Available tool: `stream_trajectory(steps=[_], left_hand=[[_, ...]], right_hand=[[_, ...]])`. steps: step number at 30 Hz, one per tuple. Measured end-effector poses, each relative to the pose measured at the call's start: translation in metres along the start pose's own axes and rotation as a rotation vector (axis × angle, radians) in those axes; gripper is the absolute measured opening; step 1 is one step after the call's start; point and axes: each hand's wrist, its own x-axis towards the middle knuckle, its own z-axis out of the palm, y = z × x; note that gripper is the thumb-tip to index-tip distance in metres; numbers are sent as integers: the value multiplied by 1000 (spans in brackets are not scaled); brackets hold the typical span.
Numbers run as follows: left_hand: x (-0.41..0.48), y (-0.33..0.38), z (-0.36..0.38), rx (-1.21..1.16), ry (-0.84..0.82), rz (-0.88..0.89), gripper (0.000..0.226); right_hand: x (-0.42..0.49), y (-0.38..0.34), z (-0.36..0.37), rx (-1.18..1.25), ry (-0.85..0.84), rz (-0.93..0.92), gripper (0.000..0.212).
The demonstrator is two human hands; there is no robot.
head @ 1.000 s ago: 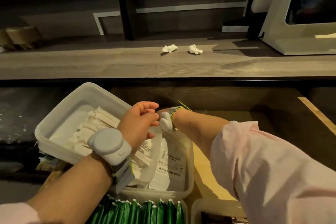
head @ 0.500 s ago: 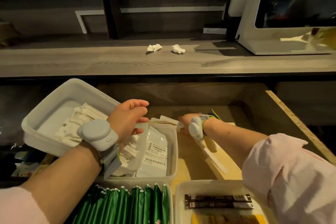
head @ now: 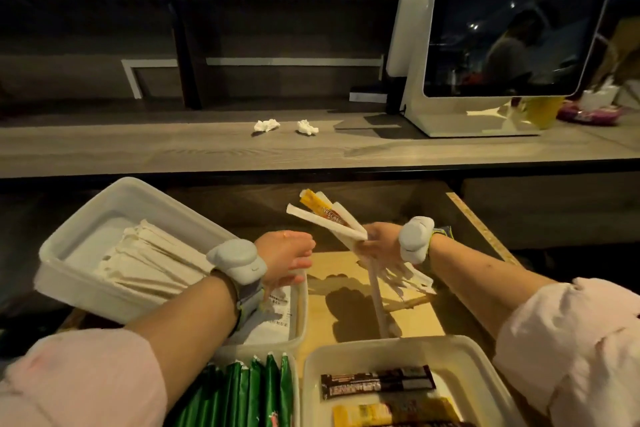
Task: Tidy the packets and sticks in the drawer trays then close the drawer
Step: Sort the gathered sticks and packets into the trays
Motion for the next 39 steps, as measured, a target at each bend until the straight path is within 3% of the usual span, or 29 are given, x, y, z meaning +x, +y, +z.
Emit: stream_trajectory(steps=[3,6,10,13,15,17,19,22,25,31,35,39], left_hand=[[15,3,26,28,-36,13,69],[35,6,46,-83,-71,8,80],[54,9,69,-46,20,8,61],[50,6,69,117,114,63,44],[47,-3,61,207,135,106,41],[45,-10,57,232,130,160,36],[44,-16,56,299,103,164,34],[41,-18,62,315,72,151,43],[38,-17,64,232,53,149,41],[38,-21,66,275,45,181,30],[37,-19,69,250,42,149,41],[37,-18,70,241,49,121,49]], right_hand=[[-9,-10,-3,62,78,-78,31],[-16,-16,6,111,95,-129,29],[-18,-16,23,216,163,-167,43],[-15,-7,24,411,-14,-92,46],[-12,-3,15,353,-138,-29,42],[-11,-3,-1,231,-47,27,35],[-12,-8,-15,323,187,9,26],[-20,-12,-26,419,462,-220,14],[-26,-22,-25,229,440,-397,12],[-25,-27,-17,-123,423,-360,31],[-31,-29,-19,-69,431,-337,17],[-39,-30,-25,327,455,-412,4]])
